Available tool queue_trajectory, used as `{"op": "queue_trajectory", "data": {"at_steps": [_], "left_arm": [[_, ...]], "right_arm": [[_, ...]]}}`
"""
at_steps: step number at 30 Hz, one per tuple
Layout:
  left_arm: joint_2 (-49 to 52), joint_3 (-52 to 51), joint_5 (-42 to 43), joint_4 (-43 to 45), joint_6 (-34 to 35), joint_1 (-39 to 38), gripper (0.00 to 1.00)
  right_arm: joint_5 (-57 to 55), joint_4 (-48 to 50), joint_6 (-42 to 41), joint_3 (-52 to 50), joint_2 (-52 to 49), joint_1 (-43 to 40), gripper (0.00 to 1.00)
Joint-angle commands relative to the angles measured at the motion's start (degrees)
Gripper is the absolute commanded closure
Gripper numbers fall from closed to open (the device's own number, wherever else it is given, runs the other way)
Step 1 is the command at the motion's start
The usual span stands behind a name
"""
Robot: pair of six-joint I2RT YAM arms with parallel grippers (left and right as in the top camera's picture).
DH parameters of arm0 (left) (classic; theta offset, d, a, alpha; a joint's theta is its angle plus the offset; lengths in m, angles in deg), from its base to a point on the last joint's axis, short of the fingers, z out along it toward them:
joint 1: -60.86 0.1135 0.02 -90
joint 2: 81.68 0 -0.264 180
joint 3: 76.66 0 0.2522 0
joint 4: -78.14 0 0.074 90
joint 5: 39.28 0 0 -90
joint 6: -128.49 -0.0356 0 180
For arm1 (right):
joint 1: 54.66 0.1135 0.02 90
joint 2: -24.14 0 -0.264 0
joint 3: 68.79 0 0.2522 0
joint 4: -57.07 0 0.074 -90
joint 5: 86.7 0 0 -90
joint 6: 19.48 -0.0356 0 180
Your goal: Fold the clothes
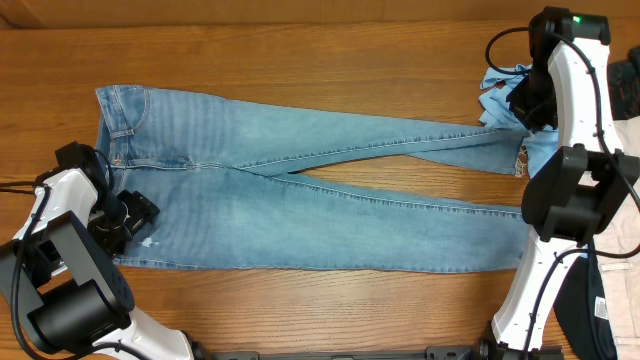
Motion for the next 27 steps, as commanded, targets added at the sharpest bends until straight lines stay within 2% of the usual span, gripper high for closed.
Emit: {"op": "queue_trajectory", "data": {"at_steps": [1, 2, 6, 16, 21, 22, 25, 27], "left_arm": [[1.4, 0.7, 0.1, 0.0, -0.9, 0.0, 0.15], [1.4, 0.7, 0.1, 0.0, -0.9, 0.0, 0.15], [1.4, 0.7, 0.1, 0.0, -0.9, 0.0, 0.15], [1.4, 0.7, 0.1, 0.0, -0.9, 0.0, 0.15], [1.4, 0.7, 0.1, 0.0, -0.9, 0.0, 0.15], [1.4, 0.7, 0.1, 0.0, -0.9, 0.0, 0.15], [1.4, 0.7, 0.1, 0.0, -0.9, 0.0, 0.15], [1.4, 0.7, 0.1, 0.0, -0.9, 0.0, 0.15]], "right_arm": [[4.5, 3.7, 0.0, -4.5, -0.1, 0.0, 0.81], [6.4, 6.4, 0.0, -7.4, -0.1, -0.1, 0.76], [11.2, 15.0, 0.0, -13.8, -0.1, -0.2, 0.76], [11.4, 19.2, -2.2, -15.9, -0.1, -0.2, 0.75], [11.5, 23.3, -5.2, -20.0, -0.1, -0.2, 0.75], [11.5, 24.1, -5.2, -20.7, -0.1, -0.2, 0.76], [11.5, 25.8, -5.2, -21.1, -0.1, -0.2, 0.96], [11.7, 26.2, -5.2, -19.9, 0.2, -0.2, 0.96]]}}
